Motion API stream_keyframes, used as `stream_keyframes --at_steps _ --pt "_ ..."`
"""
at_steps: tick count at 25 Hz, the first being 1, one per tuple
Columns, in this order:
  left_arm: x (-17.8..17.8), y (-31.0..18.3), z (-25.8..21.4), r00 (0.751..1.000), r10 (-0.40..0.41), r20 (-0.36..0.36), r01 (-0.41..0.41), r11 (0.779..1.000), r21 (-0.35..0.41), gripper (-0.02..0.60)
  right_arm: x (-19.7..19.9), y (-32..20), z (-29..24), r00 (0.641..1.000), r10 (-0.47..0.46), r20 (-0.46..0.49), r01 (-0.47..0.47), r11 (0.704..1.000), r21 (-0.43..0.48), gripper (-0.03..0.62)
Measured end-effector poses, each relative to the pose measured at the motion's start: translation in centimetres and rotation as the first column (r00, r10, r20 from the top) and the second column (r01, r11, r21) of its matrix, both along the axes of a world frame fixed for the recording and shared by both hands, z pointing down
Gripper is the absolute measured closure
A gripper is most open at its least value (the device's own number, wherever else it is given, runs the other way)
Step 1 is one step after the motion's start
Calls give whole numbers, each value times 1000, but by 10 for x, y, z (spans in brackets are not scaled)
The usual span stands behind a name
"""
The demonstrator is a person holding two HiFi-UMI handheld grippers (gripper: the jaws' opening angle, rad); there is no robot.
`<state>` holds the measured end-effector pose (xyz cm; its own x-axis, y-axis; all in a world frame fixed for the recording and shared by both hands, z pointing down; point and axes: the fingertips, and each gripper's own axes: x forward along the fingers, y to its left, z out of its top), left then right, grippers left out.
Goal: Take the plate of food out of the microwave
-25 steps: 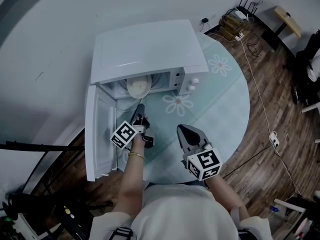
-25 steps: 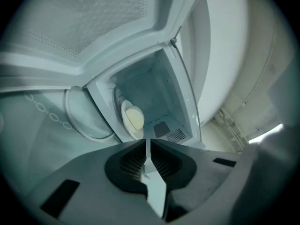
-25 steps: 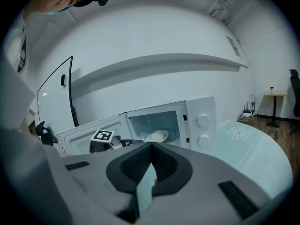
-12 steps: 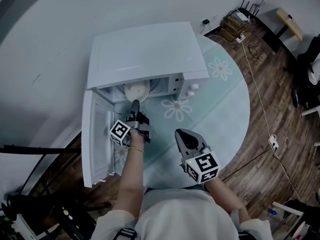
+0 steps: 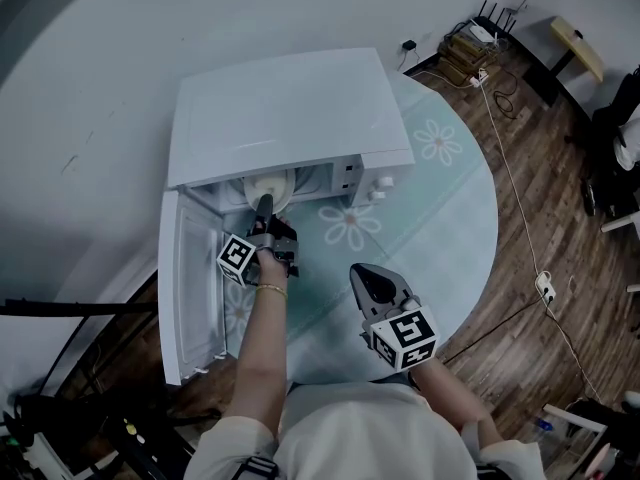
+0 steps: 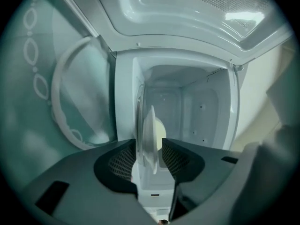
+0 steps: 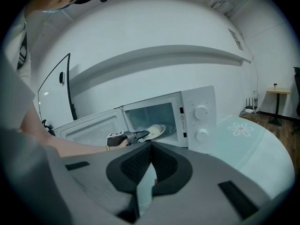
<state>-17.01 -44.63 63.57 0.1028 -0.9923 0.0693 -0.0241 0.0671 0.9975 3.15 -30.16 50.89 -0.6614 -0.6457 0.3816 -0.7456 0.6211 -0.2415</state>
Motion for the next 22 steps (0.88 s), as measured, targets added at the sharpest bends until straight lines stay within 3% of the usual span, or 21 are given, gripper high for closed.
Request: stream_keyframes --at_steps 7,11,22 --pt "-1 1 5 1000 -7 -21 7 1000 -10 427 -1 0 3 1000 2 -2 -2 1000 -6 588" --pt "-2 1 4 1000 -11 -16 11 1000 -23 509 -1 1 2 1000 6 -2 -6 1000 -2 588" --pt "4 10 3 999 12 -41 -14 999 -35 520 -1 10 -5 1000 22 -1 -22 1000 12 588"
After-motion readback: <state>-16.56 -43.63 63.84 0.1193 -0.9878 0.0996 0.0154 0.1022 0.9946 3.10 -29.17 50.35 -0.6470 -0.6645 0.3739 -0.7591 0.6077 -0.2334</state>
